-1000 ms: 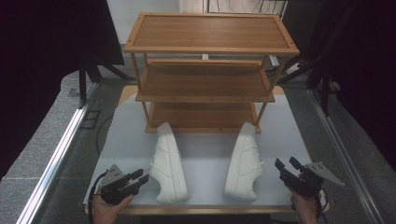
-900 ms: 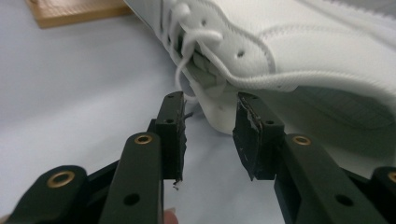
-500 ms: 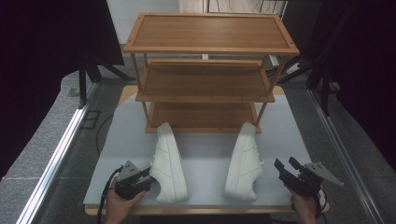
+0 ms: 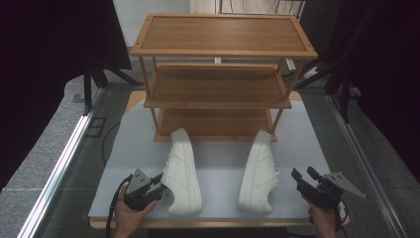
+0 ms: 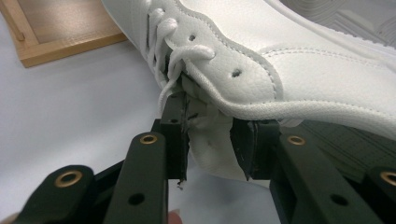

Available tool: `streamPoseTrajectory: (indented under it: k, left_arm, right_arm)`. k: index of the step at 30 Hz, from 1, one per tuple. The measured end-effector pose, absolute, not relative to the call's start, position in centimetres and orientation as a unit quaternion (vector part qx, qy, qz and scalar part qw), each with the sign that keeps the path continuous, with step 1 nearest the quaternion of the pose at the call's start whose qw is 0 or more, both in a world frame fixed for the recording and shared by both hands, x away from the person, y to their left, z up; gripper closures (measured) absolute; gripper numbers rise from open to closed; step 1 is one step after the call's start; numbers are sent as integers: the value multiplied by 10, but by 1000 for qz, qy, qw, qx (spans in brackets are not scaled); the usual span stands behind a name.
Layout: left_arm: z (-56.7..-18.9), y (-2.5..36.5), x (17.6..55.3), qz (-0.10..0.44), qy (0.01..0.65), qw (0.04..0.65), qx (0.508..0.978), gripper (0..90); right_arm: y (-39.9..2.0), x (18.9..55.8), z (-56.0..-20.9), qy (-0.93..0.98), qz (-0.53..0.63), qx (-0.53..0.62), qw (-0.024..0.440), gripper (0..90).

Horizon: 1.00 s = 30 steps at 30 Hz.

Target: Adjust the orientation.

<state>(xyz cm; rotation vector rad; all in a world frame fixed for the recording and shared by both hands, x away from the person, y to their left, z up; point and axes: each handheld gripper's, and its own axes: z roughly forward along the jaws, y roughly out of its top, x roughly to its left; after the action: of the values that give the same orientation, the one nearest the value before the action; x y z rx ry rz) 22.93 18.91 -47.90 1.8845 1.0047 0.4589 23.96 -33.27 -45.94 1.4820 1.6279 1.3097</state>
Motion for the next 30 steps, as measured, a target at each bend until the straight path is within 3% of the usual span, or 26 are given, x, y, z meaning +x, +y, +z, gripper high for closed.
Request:
streamPoseTrajectory:
  k: [13, 30]
  left_arm:
    - [-464, 175, 233, 210, 384, 477, 762, 678]
    - [-433, 110, 254, 204, 309, 501, 782, 641]
  right_arm:
    - [-334, 240, -459, 606, 492, 554, 288, 365]
    - [-336, 239, -457, 604, 494, 555, 289, 364]
